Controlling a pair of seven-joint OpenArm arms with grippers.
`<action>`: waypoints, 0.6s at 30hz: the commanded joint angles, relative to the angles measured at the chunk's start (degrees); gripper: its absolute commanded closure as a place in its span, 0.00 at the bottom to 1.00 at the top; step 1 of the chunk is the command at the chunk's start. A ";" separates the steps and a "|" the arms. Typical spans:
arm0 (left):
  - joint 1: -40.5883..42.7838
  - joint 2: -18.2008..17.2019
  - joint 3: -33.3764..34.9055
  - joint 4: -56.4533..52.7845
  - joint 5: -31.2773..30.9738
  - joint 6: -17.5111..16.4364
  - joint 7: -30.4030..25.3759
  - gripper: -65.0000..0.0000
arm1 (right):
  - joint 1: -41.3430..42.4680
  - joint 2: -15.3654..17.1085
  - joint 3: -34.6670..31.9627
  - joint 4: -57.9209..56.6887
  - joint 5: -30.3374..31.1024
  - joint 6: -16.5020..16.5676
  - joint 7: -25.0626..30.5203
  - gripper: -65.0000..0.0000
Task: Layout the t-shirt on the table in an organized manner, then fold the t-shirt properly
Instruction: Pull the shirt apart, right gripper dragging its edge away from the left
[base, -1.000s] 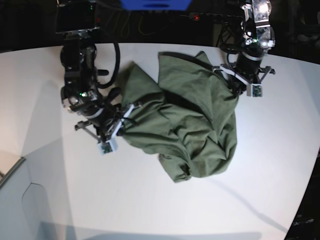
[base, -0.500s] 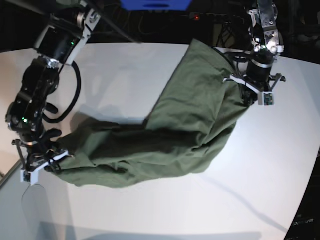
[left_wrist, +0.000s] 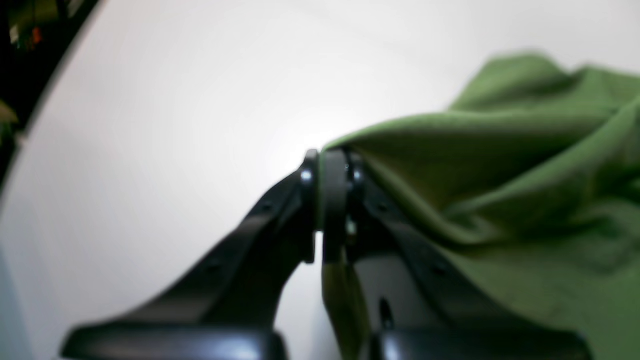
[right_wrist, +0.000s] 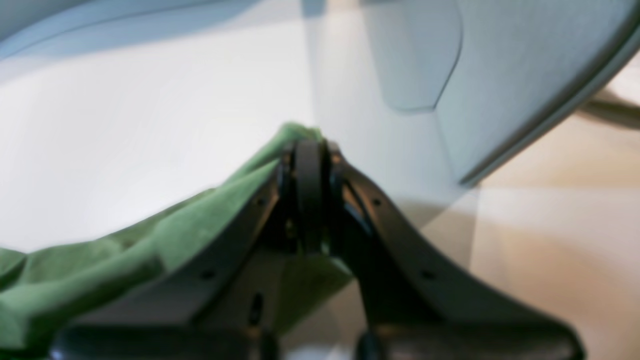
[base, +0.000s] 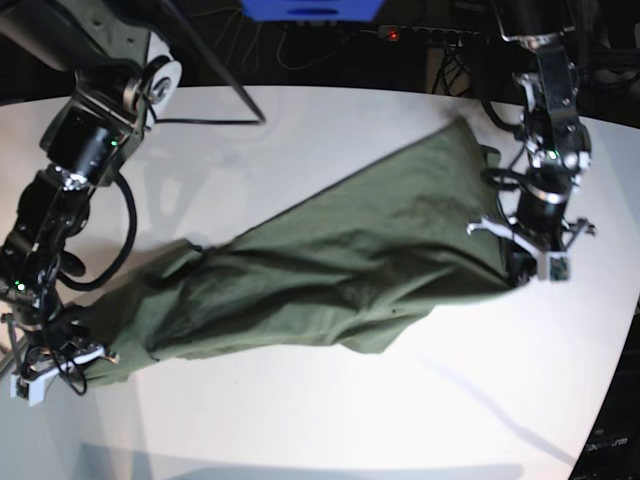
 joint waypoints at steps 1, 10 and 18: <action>-2.38 -1.21 0.81 0.83 -0.49 0.49 -2.01 1.00 | 2.30 0.71 -0.08 0.02 0.73 0.40 1.41 1.00; -19.35 -6.13 13.12 -15.52 -0.40 0.93 0.01 0.90 | 3.35 3.79 -0.08 -3.85 0.64 0.40 1.41 1.00; -23.21 -5.43 12.68 -19.65 -0.93 0.58 7.48 0.33 | 1.24 3.87 0.01 -4.29 0.64 0.40 1.41 1.00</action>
